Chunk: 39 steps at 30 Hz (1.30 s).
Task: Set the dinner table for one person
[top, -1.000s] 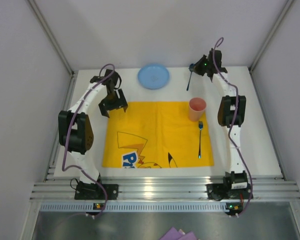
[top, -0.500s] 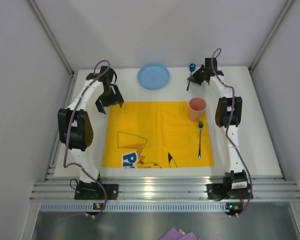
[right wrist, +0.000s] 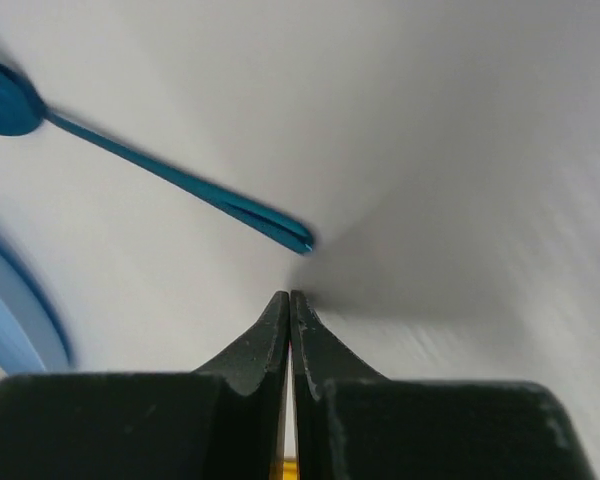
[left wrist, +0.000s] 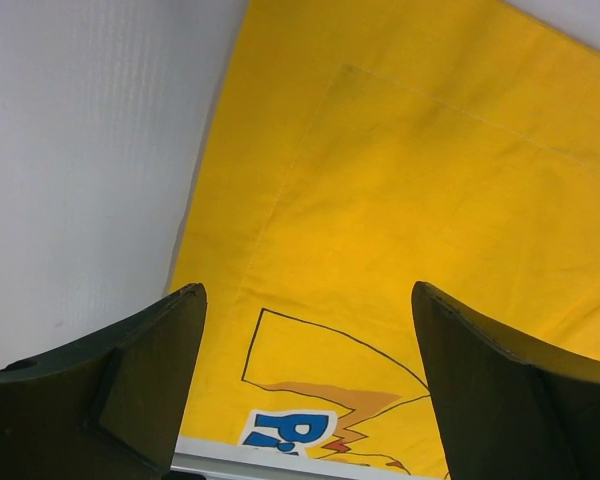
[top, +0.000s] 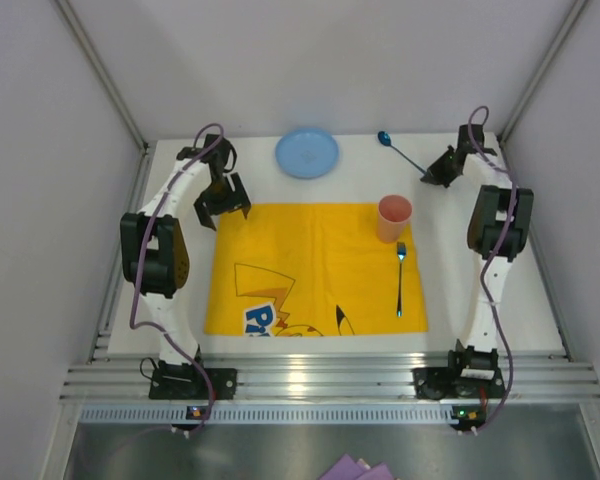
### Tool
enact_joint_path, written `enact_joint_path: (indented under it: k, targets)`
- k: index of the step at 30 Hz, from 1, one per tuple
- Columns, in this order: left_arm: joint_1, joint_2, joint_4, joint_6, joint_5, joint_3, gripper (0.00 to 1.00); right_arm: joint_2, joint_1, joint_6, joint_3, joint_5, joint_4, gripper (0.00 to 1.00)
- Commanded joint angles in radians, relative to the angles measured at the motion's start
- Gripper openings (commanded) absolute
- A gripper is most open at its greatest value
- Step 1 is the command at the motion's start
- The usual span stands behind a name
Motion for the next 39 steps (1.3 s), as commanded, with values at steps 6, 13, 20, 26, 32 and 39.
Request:
enact_joint_path:
  k: [6,13,20,26,32,39]
  targets:
    - [0.001,-0.031,0.032,0.02,0.051,-0.025,0.89,-0.099,0.04,-0.28,0.032,-0.338,-0.071,0.57]
    - [0.001,-0.019,0.054,0.021,0.07,-0.016,0.88,-0.061,0.048,-0.141,0.13,-0.308,0.129,1.0]
    - [0.001,0.019,0.035,0.034,0.054,0.031,0.88,0.192,0.036,0.143,0.313,-0.207,0.377,1.0]
    - [0.003,0.049,0.015,0.04,0.027,0.065,0.88,0.307,0.05,0.178,0.421,-0.05,0.427,1.0]
    - [0.004,0.09,-0.012,0.038,0.028,0.107,0.88,0.369,0.051,0.215,0.456,-0.09,0.388,0.99]
    - [0.004,0.108,-0.021,0.024,0.036,0.108,0.88,0.338,0.06,0.139,0.41,-0.237,0.208,0.93]
